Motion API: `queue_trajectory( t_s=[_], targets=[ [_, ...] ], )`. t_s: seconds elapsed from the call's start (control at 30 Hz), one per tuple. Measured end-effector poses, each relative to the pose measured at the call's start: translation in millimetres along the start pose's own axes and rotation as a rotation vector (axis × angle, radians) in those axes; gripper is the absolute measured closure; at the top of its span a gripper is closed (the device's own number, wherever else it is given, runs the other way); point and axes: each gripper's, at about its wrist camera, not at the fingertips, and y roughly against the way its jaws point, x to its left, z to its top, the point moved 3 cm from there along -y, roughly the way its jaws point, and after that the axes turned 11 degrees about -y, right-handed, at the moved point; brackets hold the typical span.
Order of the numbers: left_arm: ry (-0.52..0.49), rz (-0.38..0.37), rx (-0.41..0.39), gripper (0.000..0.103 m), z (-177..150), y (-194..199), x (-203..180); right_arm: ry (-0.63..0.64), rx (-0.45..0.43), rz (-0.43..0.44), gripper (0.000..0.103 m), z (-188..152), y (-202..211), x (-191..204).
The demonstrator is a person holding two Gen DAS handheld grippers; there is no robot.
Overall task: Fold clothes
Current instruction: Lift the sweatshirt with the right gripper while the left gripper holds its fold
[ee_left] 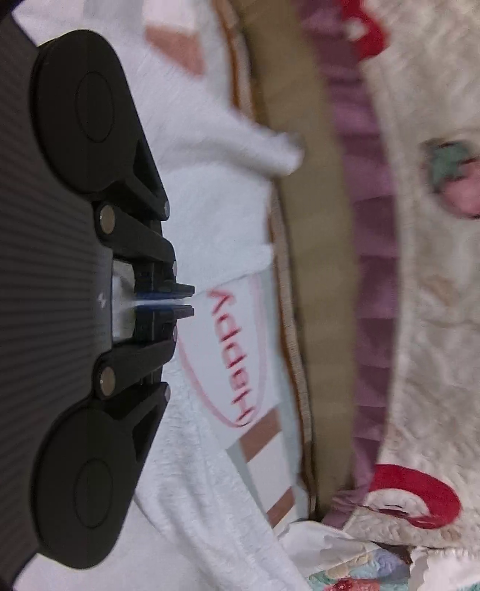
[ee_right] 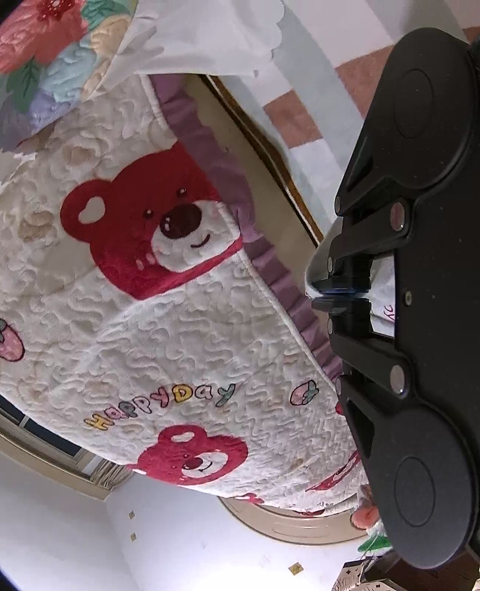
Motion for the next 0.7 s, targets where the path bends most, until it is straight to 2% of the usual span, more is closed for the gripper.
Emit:
queue_trajectory(
  t_s=[0.1, 0.23, 0.33, 0.47, 0.7],
  targets=[
    [0.069, 0.060, -0.054, 0.101, -4, 26, 11, -0.004, -0.025, 0.023, 0.098, 1, 7, -1],
    [0.098, 0.068, -0.009, 0.101, -24, 35, 18, -0.029, -0.066, 0.017, 0.098, -2, 12, -6],
    [0.119, 0.073, 0.024, 0.101, -40, 41, 22, -0.028, -0.029, -0.020, 0.098, -8, 3, -12],
    [0.156, 0.096, 0.072, 0.103, -58, 47, 30, -0.012, -0.017, 0.008, 0.098, -20, 5, -7],
    [0.223, 0.015, 0.096, 0.097, -49, 23, 31, -0.031, 0.013, -0.051, 0.098, -38, 9, -26]
  ],
)
